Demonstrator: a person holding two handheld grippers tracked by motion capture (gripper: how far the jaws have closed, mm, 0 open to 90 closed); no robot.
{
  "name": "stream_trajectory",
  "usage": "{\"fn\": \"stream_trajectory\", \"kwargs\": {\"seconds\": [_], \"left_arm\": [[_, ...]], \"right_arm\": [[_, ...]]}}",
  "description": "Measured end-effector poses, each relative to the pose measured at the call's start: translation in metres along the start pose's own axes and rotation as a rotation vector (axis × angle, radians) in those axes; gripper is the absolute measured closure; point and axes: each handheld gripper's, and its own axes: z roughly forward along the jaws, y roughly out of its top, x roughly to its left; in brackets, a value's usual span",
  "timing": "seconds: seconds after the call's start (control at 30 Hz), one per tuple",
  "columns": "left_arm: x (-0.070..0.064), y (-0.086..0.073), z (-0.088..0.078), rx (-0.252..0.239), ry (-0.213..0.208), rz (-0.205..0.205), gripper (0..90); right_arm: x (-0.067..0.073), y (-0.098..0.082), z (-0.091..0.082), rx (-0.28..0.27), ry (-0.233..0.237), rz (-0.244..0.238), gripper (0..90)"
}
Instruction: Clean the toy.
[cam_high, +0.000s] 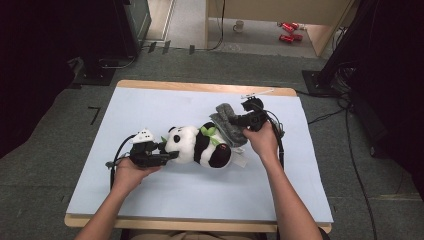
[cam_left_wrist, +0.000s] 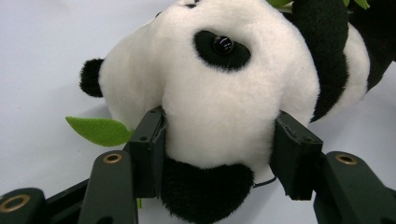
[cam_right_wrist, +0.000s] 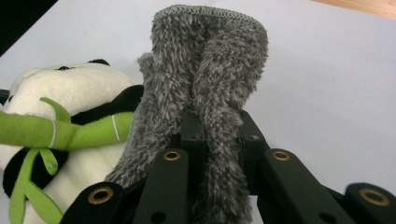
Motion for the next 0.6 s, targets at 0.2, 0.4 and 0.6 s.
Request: {"fn": "stream_trajectory", "kwargs": {"seconds": [0.2,0.4,0.6], "left_arm": [[-0.001,-0.001,0.0,-0.002,0.002,0.002,43.5],[0.0,0.0,0.0,-0.005,0.0,-0.004,43.5],[0.001,0.0,0.0,-0.003,-0.003,-0.008,43.3]], "right_arm": [[-0.014,-0.015,-0.003,-0.036,0.027,0.045,78.2],[-0.026,-0.02,-0.007,-0.01,0.007,0.069,78.3],[-0.033,-0.024,-0.009,0.002,-0.017,0.087,78.3]]}}
